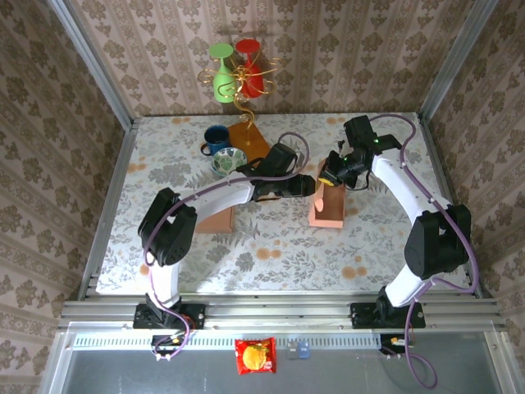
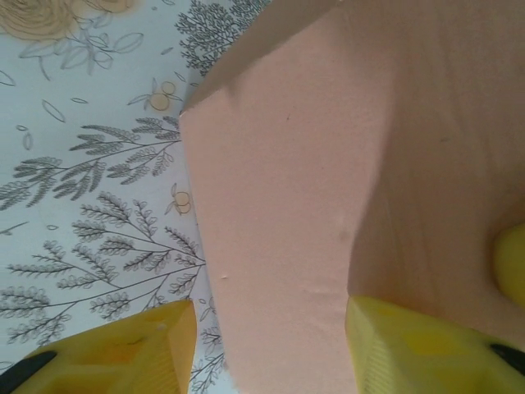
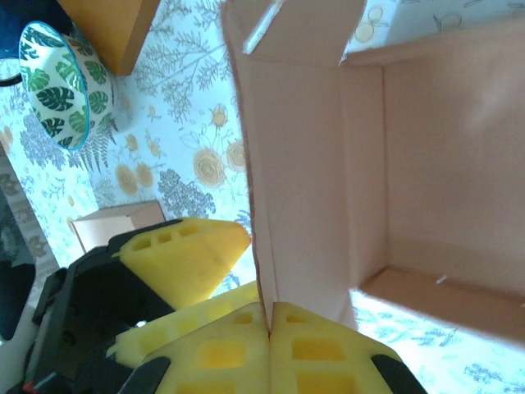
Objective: Fold the paper box
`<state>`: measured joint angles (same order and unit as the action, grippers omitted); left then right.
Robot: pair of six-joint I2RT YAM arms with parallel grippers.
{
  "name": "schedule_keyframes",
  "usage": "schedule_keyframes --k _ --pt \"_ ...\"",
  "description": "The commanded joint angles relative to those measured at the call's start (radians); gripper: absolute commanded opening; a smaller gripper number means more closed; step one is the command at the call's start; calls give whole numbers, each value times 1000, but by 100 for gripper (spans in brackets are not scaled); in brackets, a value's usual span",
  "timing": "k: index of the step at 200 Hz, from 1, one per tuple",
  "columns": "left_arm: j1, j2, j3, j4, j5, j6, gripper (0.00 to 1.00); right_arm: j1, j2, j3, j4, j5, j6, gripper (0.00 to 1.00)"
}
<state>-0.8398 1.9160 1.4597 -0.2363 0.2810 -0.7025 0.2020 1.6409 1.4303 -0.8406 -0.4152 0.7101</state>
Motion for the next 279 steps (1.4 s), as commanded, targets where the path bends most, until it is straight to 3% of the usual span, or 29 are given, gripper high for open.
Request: schedule_keyframes --k 1,42,89,151,200,256,279 --pt "3 -90 -30 -43 -47 54 52 9 -49 -20 75 58 132 0" --pt "50 -213 -109 -89 -108 118 53 42 -134 -65 101 261 438 0" --pt "116 -315 -215 -128 -109 181 54 188 -179 -19 -43 676 919 0" --pt "137 -329 -253 -146 -69 244 54 204 19 203 -245 719 1360 0" --pt "137 -292 -259 -132 -26 265 54 203 134 309 -267 705 1465 0" --pt "150 -239 -230 -107 7 299 53 201 146 296 -195 670 1380 15" --pt "168 -216 -212 -89 37 327 51 192 118 250 -116 665 1282 26"
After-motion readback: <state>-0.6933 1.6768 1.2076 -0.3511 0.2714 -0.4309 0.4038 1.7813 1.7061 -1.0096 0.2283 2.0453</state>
